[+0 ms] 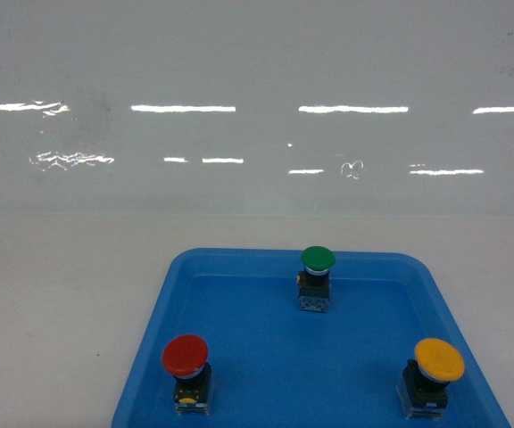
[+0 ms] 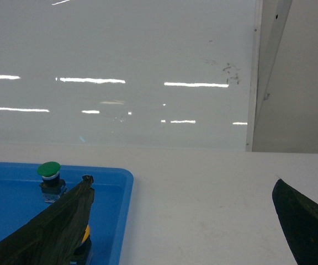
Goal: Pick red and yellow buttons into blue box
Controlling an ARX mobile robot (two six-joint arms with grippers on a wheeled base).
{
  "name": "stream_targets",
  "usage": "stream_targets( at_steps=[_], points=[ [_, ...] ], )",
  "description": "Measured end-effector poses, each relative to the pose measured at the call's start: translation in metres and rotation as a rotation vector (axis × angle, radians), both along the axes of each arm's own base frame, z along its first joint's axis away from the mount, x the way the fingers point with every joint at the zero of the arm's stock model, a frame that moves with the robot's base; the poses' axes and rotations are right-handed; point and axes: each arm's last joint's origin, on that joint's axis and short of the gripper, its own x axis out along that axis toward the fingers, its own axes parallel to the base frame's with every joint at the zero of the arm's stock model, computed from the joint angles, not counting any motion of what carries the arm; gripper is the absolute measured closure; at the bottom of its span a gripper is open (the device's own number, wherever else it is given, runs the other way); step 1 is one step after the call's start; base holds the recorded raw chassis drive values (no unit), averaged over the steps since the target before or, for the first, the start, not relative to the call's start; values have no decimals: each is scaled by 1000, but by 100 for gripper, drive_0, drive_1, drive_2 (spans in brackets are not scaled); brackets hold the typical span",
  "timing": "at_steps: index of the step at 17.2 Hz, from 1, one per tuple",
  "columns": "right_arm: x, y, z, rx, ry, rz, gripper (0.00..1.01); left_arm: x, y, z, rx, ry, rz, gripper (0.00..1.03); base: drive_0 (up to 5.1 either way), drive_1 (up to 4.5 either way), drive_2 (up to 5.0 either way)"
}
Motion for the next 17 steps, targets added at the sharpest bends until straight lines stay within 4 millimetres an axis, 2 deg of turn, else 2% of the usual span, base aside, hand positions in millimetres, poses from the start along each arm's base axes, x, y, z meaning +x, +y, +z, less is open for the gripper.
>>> stream_targets(
  at_steps=[17],
  points=[
    [0, 0, 0, 0, 0, 0, 3, 0, 0, 0, 0, 0, 0, 5, 0, 0, 0]
  ],
)
